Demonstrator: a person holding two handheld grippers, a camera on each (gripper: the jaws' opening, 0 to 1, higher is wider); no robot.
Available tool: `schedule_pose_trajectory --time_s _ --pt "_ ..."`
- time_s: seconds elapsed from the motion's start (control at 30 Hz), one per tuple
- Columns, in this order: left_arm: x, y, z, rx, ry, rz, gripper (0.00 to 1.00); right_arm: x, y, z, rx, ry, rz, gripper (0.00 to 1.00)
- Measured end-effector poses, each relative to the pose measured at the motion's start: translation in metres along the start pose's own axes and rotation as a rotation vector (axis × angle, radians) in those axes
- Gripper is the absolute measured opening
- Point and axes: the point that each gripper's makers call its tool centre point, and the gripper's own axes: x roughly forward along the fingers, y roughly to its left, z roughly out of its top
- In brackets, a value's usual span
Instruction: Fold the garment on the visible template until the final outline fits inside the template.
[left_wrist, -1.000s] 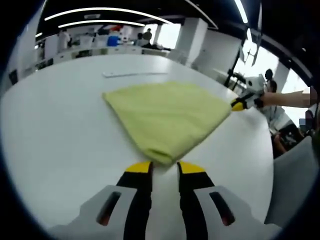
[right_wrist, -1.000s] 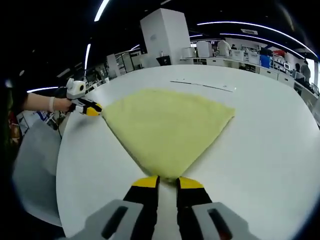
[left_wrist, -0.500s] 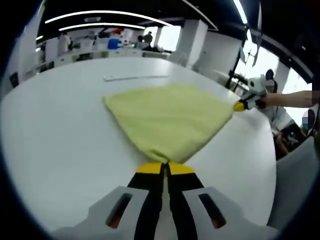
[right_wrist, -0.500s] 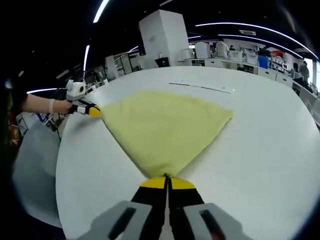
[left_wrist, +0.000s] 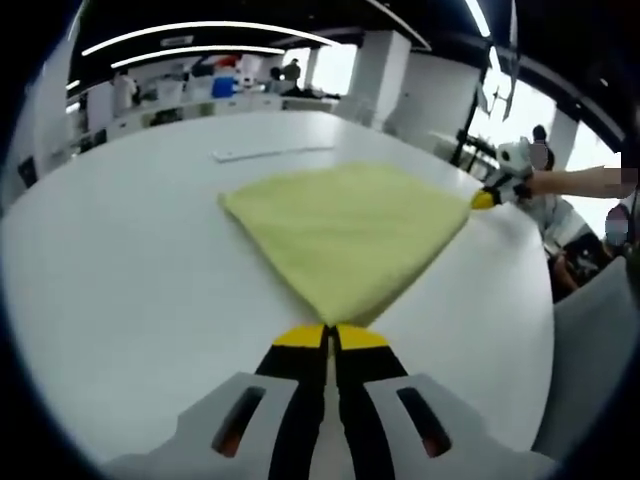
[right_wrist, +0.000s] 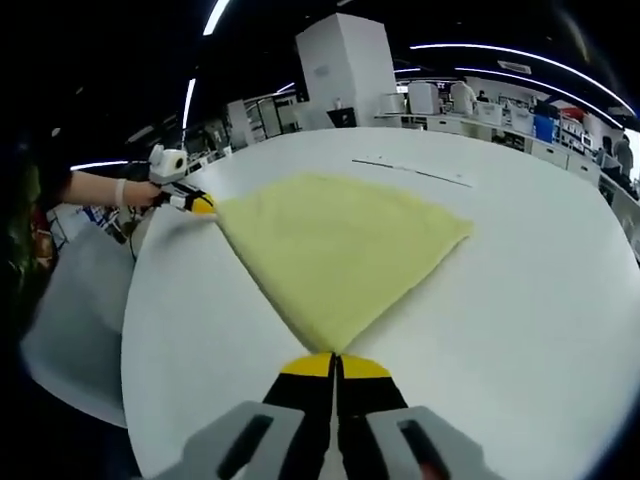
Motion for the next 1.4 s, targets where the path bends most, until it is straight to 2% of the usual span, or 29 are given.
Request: schedule_pose_trajectory --time_s 0.17,0.23,0.37,0.5,0.6,0.67,0.83,0.9,0.93,0.97,1.0,1.03,1.1,1.3,1.4 --pt "-0.003 -0.006 0.001 -0.001 0.000 -0.008 0.00 -0.007 0.005 0.003 -0.052 0.000 0.019 0.00" --pt "-0.004 -0.007 0.003 0.000 -0.010 -0.012 0.00 -0.011 0.003 0.009 -0.116 -0.005 0.007 0.00" --pt "-0.008 -0.013 0.009 -0.002 -0.028 -0.018 0.00 -0.016 0.006 0.015 -0.131 0.000 0.025 0.00" --pt "-0.008 -0.018 0.004 -0.001 -0.012 -0.035 0.00 -0.015 0.015 0.002 -0.176 0.065 0.062 0.00" --pt "-0.009 -0.019 -0.006 -0.005 0.011 -0.041 0.00 -0.009 0.026 -0.012 -0.177 0.111 0.084 0.00" --pt "-0.011 -0.021 -0.010 -0.013 0.021 -0.045 0.00 -0.007 0.029 -0.017 -0.171 0.119 0.087 0.00" --pt "-0.013 -0.022 -0.015 -0.027 0.022 -0.048 0.00 -0.005 0.031 -0.021 -0.137 0.094 0.071 0.00" --pt "-0.011 -0.021 -0.016 -0.032 0.022 -0.048 0.00 -0.005 0.030 -0.024 -0.092 0.091 0.057 0.00" --pt "-0.011 -0.021 -0.016 -0.034 0.022 -0.048 0.00 -0.005 0.028 -0.025 -0.070 0.086 0.047 0.05" --pt "-0.011 -0.021 -0.016 -0.034 0.022 -0.048 0.00 -0.004 0.026 -0.022 -0.039 0.046 0.043 0.11" --pt "-0.011 -0.022 -0.016 -0.033 0.022 -0.049 0.00 -0.003 0.024 -0.022 -0.039 0.047 0.039 0.17" --pt "-0.011 -0.022 -0.016 -0.033 0.022 -0.048 0.00 -0.003 0.023 -0.022 -0.050 0.048 0.033 0.18" --pt "-0.011 -0.023 -0.015 -0.036 0.021 -0.048 0.00 -0.002 0.020 -0.023 -0.112 0.059 0.002 0.16" --pt "-0.011 -0.022 -0.016 -0.045 0.015 -0.047 0.00 0.006 0.024 -0.019 -0.106 0.015 0.000 0.09" --pt "-0.011 -0.023 -0.017 -0.047 0.013 -0.046 0.00 0.008 0.022 -0.019 -0.122 0.014 -0.006 0.00"
